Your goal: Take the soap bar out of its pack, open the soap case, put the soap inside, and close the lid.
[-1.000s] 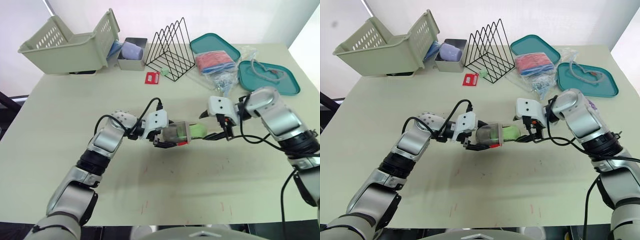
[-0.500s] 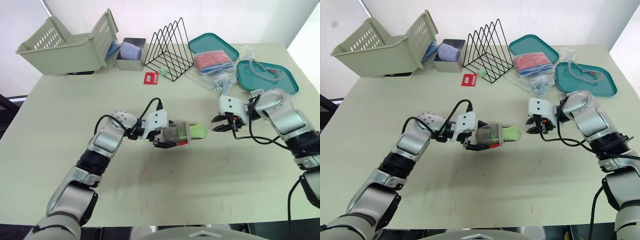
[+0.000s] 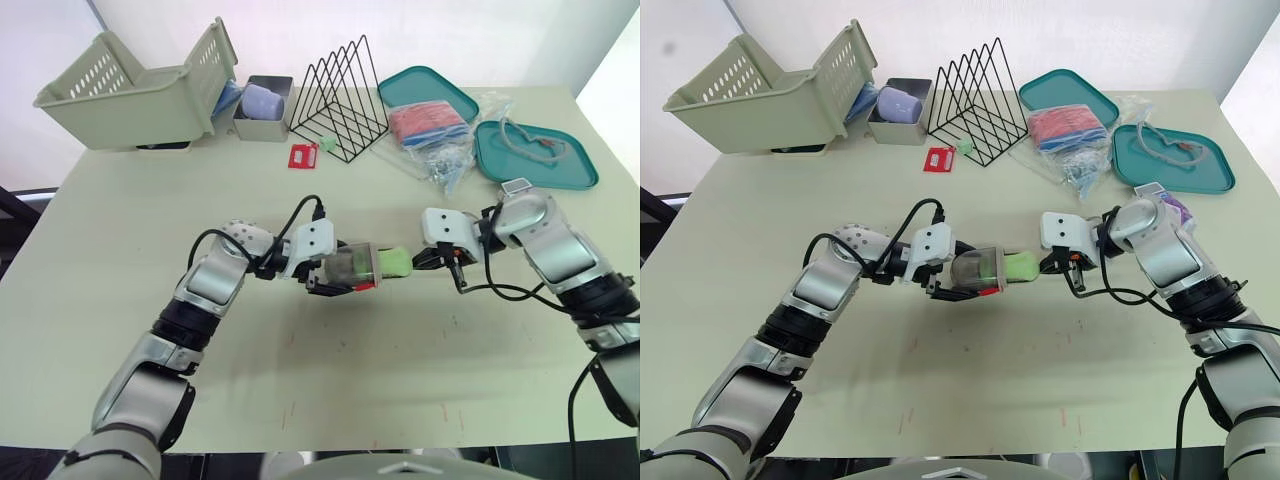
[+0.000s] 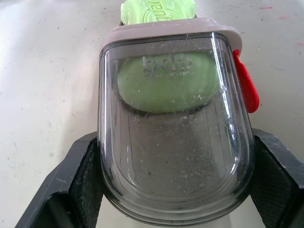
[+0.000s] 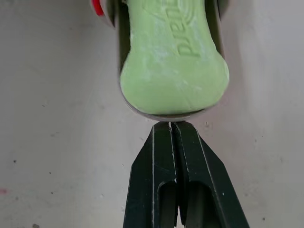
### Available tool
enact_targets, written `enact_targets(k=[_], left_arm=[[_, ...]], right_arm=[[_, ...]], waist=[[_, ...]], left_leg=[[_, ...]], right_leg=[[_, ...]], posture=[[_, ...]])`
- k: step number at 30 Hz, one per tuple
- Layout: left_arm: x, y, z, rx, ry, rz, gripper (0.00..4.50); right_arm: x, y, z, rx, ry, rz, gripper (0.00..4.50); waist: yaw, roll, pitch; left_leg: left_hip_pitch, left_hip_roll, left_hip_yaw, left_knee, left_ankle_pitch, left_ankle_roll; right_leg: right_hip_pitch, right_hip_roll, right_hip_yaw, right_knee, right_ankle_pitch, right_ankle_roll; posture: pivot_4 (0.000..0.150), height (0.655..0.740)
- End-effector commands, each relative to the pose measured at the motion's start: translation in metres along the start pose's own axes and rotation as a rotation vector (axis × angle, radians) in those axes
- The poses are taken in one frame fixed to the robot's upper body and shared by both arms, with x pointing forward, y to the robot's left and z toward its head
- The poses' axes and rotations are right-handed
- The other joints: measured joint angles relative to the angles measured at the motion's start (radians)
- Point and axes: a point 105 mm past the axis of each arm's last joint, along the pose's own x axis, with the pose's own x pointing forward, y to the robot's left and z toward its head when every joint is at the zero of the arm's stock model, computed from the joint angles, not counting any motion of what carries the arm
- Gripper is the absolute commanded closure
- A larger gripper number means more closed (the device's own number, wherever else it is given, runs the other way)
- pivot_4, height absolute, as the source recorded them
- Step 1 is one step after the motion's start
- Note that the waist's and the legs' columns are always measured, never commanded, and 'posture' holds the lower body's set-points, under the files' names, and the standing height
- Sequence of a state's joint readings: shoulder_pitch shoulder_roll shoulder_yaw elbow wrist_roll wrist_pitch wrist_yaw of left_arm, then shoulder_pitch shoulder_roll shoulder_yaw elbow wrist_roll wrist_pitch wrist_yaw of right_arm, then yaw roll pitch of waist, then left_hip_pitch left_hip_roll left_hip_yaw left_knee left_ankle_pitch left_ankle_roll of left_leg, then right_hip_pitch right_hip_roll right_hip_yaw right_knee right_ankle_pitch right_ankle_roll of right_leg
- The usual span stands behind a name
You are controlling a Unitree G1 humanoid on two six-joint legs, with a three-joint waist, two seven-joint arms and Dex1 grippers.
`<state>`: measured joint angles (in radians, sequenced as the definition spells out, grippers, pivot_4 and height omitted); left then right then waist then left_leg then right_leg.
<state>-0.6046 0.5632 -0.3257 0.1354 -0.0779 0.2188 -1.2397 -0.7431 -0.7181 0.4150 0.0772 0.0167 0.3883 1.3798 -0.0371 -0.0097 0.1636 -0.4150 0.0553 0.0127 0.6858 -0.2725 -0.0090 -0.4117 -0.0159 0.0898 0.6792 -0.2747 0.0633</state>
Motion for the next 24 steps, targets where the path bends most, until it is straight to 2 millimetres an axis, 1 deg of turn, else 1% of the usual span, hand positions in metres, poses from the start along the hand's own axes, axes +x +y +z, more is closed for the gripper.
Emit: enact_targets(k=[1, 6, 13, 18, 21, 22, 23, 24], left_arm=[[-0.003, 0.002, 0.014, 0.055, -0.025, 0.012, 1.02], [-0.001, 0.001, 0.016, 0.059, -0.031, 0.01, 1.02], [0.0, 0.0, 0.018, 0.056, -0.04, 0.011, 1.02], [0.0, 0.0, 0.019, 0.055, -0.047, 0.021, 1.02], [0.0, 0.0, 0.02, 0.057, -0.052, 0.027, 1.02], [0.0, 0.0, 0.02, 0.058, -0.055, 0.029, 1.02], [-0.001, 0.0, 0.021, 0.059, -0.057, 0.029, 1.02], [-0.001, 0.0, 0.021, 0.06, -0.058, 0.03, 1.02]], right_arm=[[-0.005, 0.0, 0.018, -0.054, -0.037, -0.006, 4.46], [0.002, 0.004, 0.033, -0.076, -0.071, 0.009, 4.46], [0.006, 0.004, 0.038, -0.083, -0.084, 0.005, 4.46], [0.0, -0.004, 0.031, -0.037, -0.096, -0.041, 4.46], [-0.01, -0.008, 0.016, 0.019, -0.092, -0.059, 4.46], [-0.014, -0.008, 0.01, 0.044, -0.093, -0.057, 3.95], [-0.018, -0.006, 0.003, 0.087, -0.093, -0.041, 3.62], [-0.021, -0.004, -0.002, 0.122, -0.099, -0.033, 3.16]], waist=[[0.0, 0.0, 0.0], [0.0, 0.0, 0.0], [0.003, 0.0, 0.0], [0.002, 0.0, 0.0], [0.003, 0.0, 0.0], [0.004, 0.0, 0.0], [0.006, 0.0, 0.0], [0.008, 0.0, 0.0]], left_leg=[[0.0, 0.0, 0.0, 0.0, 0.0, 0.0], [0.0, 0.0, 0.0, 0.0, 0.0, 0.0], [0.0, 0.0, 0.0, 0.0, 0.0, 0.0], [0.0, 0.0, 0.0, 0.0, 0.0, 0.0], [0.0, 0.0, 0.0, 0.0, 0.0, 0.0], [0.0, 0.0, 0.0, 0.0, 0.0, 0.0], [0.0, 0.0, 0.0, 0.0, 0.0, 0.0], [0.0, 0.0, 0.0, 0.0, 0.0, 0.0]], right_leg=[[0.0, 0.0, 0.0, 0.0, 0.0, 0.0], [0.0, 0.0, 0.0, 0.0, 0.0, 0.0], [0.0, 0.0, 0.0, 0.0, 0.0, 0.0], [0.0, 0.0, 0.0, 0.0, 0.0, 0.0], [0.0, 0.0, 0.0, 0.0, 0.0, 0.0], [0.0, 0.0, 0.0, 0.0, 0.0, 0.0], [0.0, 0.0, 0.0, 0.0, 0.0, 0.0], [0.0, 0.0, 0.0, 0.0, 0.0, 0.0]], posture=[[0.15, 0.74], [0.15, 0.74], [0.15, 0.74], [0.15, 0.74], [0.15, 0.74], [0.15, 0.74], [0.15, 0.74], [0.15, 0.74]])
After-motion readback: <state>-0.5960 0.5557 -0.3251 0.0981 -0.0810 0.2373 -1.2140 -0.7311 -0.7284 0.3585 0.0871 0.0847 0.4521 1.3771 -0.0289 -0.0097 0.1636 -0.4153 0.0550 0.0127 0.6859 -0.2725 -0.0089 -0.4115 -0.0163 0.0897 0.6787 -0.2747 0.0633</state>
